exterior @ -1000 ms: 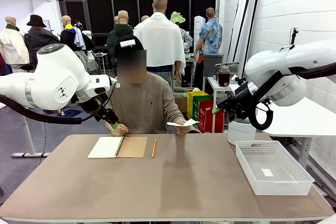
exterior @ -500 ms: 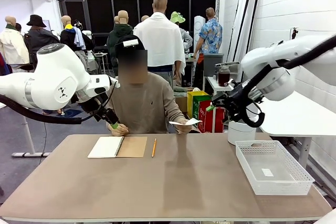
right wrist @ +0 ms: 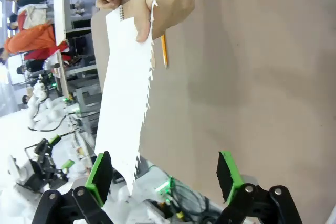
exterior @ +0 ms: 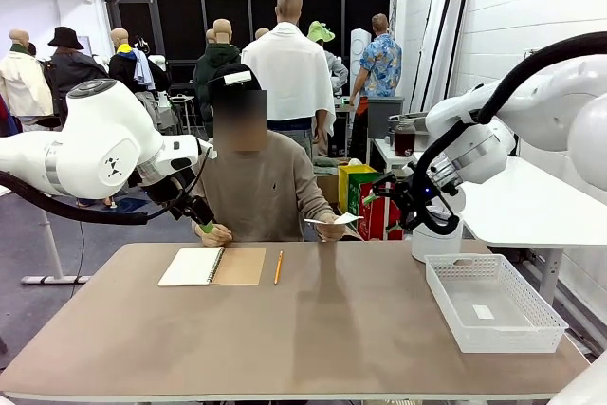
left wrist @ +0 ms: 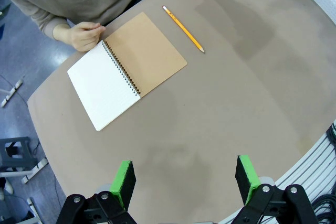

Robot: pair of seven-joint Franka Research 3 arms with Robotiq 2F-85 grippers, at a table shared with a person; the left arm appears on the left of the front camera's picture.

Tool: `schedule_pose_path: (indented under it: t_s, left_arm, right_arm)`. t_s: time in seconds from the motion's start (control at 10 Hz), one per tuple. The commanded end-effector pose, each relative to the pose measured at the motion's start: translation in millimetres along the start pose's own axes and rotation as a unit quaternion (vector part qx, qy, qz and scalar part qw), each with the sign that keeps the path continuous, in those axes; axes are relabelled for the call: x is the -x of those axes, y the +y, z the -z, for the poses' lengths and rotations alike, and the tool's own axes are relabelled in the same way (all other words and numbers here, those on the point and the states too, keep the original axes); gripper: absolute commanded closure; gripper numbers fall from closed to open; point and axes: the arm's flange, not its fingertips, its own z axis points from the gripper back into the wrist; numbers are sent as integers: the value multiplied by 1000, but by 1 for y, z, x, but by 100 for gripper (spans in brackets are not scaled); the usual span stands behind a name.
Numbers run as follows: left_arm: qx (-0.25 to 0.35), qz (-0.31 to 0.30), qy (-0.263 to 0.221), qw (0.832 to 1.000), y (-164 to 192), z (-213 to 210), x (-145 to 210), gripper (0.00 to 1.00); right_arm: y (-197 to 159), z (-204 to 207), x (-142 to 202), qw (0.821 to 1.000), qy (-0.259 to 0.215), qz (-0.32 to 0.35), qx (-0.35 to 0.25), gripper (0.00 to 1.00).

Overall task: Sort the paper based on its condition.
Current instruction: If a person hands you a paper, place it in the Organizing basket , and if it's crumpled, put it in the Trash can.

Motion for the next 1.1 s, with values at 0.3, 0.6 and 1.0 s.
schedule_pose_path:
  t_s: [0.3,0.6,1.0]
  left_arm:
    - [-4,3,1,1000,2,0,0,0]
    - [-4,3,1,1000,2,0,0,0]
    - [-4,3,1,1000,2,0,0,0]
  right_arm:
    - [8,25,-25,991,72,90,-69,0]
    - [4,41,-33,988,85,112,-69,0]
    - [5,51,-38,984,94,129,-82,28]
